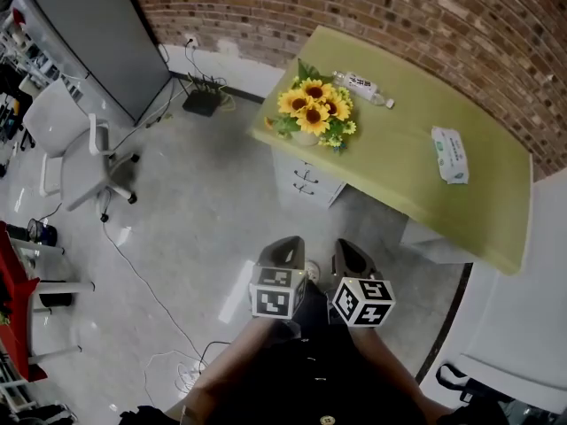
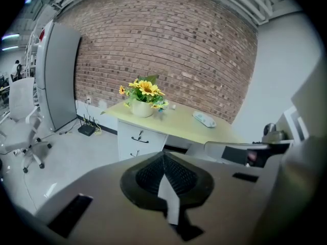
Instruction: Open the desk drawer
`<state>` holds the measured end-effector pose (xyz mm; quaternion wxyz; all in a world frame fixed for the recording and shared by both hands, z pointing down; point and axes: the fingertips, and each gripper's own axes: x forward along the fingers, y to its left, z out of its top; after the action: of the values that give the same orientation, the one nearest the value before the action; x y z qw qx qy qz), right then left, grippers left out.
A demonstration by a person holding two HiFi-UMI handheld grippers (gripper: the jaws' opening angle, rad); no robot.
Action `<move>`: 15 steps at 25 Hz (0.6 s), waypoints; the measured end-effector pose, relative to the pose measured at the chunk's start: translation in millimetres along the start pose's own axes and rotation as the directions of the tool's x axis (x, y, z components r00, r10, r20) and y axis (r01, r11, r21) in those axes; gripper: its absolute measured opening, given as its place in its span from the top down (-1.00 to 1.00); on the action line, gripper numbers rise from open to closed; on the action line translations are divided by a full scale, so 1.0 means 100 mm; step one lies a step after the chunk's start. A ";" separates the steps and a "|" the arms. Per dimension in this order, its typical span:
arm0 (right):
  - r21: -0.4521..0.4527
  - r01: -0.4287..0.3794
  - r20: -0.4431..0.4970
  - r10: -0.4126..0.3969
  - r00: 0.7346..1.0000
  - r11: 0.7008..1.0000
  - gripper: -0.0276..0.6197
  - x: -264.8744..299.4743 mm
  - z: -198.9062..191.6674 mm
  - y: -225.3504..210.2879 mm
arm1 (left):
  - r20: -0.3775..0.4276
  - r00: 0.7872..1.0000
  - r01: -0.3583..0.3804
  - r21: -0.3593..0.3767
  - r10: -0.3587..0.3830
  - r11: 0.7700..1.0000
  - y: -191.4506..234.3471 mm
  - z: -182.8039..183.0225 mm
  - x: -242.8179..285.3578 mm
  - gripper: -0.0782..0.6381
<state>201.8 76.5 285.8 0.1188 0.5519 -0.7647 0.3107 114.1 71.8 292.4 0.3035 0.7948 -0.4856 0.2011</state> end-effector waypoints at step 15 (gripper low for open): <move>-0.008 -0.067 0.023 0.067 0.997 0.998 0.89 0.69 0.38 -0.27 | 0.065 0.997 -0.035 -0.052 0.038 0.998 0.19 0.45 0.58 0.76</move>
<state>207.5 -4.8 301.3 0.1012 0.5292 -0.7851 0.3055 124.3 -3.3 300.4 0.3040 0.7839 -0.5147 0.1679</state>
